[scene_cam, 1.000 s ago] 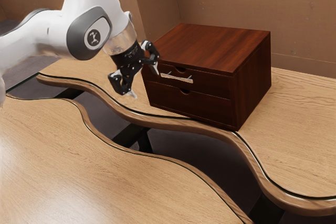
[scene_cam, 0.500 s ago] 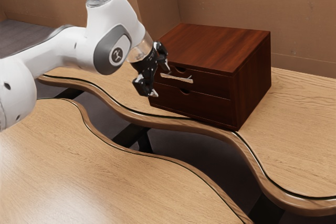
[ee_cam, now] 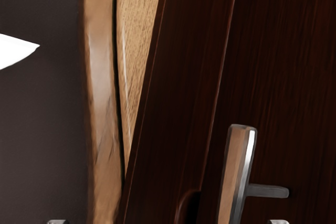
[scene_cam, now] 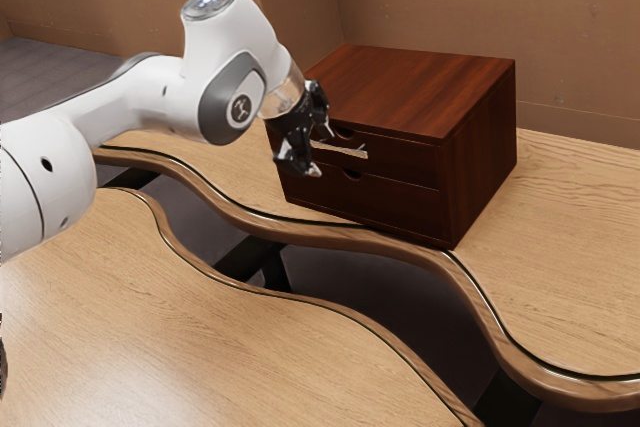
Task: Pull the drawer handle with one arm to open the drawer
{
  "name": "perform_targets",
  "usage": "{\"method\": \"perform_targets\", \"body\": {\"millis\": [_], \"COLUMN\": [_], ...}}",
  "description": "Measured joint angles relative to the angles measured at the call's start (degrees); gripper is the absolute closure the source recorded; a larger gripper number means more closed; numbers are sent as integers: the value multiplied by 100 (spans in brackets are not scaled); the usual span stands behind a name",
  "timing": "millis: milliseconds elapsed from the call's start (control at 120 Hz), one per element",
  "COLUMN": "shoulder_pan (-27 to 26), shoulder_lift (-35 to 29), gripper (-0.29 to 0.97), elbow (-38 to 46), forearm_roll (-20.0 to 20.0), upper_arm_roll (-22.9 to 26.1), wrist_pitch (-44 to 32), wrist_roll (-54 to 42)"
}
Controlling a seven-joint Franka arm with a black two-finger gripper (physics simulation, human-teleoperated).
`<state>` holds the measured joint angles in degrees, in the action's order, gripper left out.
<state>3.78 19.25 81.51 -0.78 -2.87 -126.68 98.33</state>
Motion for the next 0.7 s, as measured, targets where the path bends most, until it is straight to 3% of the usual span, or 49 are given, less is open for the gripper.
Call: {"method": "perform_targets", "body": {"millis": [300, 525, 700], "shoulder_pan": [41, 12, -46], "shoulder_lift": [105, 53, -222], "gripper": [33, 61, 72], "elbow": [53, 71, 456], "forearm_roll": [200, 248, 262], "upper_arm_roll": [-3, -9, -14], "wrist_pitch": [-65, -76, -73], "wrist_roll": [49, 51, 51]}}
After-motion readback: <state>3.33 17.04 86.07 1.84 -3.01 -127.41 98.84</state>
